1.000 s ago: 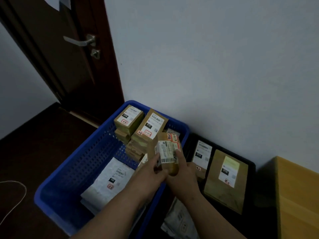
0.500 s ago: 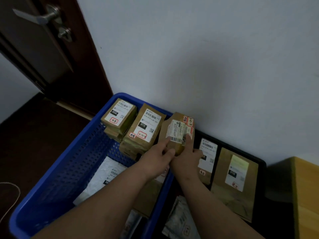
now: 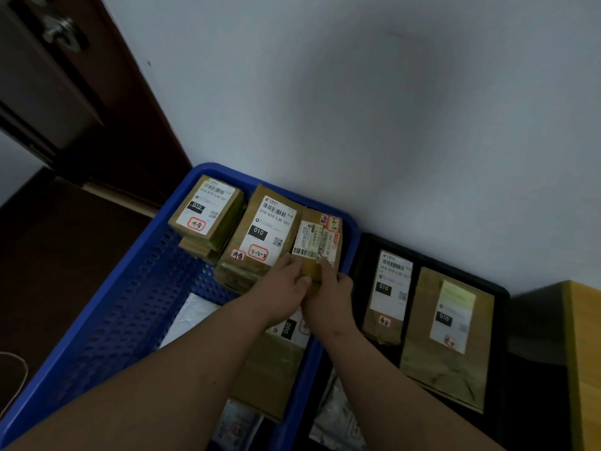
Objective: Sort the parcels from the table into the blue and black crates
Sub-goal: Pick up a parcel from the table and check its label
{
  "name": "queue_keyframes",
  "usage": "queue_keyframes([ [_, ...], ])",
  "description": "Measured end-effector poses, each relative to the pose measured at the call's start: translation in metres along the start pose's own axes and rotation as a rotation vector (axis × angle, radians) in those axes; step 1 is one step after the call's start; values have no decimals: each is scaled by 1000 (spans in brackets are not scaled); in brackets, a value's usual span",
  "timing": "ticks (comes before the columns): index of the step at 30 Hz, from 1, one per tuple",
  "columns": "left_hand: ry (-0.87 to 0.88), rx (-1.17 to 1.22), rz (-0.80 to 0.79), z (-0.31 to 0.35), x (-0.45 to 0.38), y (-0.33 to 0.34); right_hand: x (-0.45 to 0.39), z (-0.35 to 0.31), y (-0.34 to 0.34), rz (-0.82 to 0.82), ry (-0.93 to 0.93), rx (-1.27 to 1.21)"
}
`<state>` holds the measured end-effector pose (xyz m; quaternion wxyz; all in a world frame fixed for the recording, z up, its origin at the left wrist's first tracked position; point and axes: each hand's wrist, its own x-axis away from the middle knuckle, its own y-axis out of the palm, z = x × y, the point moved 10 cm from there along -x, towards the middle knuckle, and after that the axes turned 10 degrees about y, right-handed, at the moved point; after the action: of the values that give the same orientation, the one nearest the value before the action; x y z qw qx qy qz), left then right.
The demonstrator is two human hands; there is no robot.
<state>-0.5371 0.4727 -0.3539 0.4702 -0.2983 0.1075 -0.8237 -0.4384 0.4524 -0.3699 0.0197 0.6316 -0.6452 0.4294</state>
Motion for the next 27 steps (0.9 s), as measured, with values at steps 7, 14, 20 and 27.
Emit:
queue_keyframes([
  [7,-39,-90,-26,-23,-18,4,-8,3,5,-80,-64,35],
  [14,-37,-403,1,-24,3,0,1,10,-6,-94,-94,179],
  [20,-74,-628,42,-12,50,0,27,7,-27,-20,-182,423],
  [27,-92,-715,-51,8,115,19,104,20,-47,84,-214,689],
])
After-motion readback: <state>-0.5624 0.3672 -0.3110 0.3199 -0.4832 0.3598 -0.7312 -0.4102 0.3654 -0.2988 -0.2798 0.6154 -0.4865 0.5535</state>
